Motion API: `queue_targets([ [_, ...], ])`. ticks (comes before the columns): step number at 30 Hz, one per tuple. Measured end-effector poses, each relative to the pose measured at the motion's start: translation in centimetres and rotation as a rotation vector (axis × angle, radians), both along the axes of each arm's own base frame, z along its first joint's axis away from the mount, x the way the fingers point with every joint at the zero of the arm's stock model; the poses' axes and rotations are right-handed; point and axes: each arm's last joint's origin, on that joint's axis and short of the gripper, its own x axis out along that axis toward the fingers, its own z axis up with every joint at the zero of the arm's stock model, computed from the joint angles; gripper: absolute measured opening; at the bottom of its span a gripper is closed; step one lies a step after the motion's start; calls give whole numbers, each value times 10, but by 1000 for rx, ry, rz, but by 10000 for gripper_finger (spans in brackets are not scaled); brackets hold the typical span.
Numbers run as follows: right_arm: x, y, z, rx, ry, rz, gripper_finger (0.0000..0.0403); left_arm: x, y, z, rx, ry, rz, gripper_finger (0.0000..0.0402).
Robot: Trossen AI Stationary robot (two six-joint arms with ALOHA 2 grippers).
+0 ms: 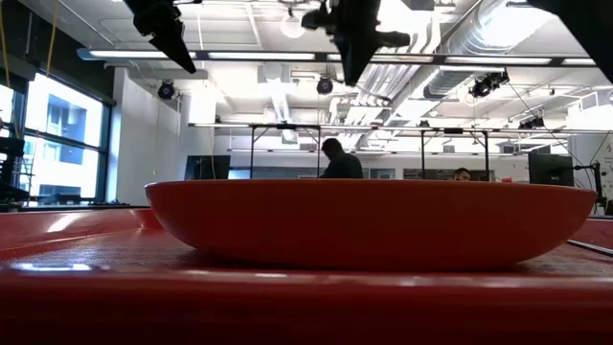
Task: Pick and place plate/cup/fork/spoon on tray
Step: Put the orange fork on the red tray to the right of the blue spoon
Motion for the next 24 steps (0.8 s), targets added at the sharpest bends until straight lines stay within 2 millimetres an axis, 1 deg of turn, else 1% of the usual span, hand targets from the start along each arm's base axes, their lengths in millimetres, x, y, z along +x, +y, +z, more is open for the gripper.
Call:
queue_targets([
  [3, -5, 15, 10, -35, -27, 10, 0, 0, 0, 0, 0, 0, 0, 74],
  [6, -8, 26, 12, -60, -37, 3, 0, 0, 0, 0, 0, 0, 0, 74],
  [10, -17, 41, 1, -54, 9, -21, 0, 0, 0, 0, -1, 0, 0, 74],
  [16, -47, 61, -13, -9, 42, -139, 0, 0, 0, 0, -7, -2, -7, 74],
  [21, -72, 77, -20, 43, 0, -229, 0, 0, 0, 0, -7, -3, -7, 74],
  [24, -84, 88, -29, 72, -18, -285, 0, 0, 0, 0, -7, -3, -7, 74],
])
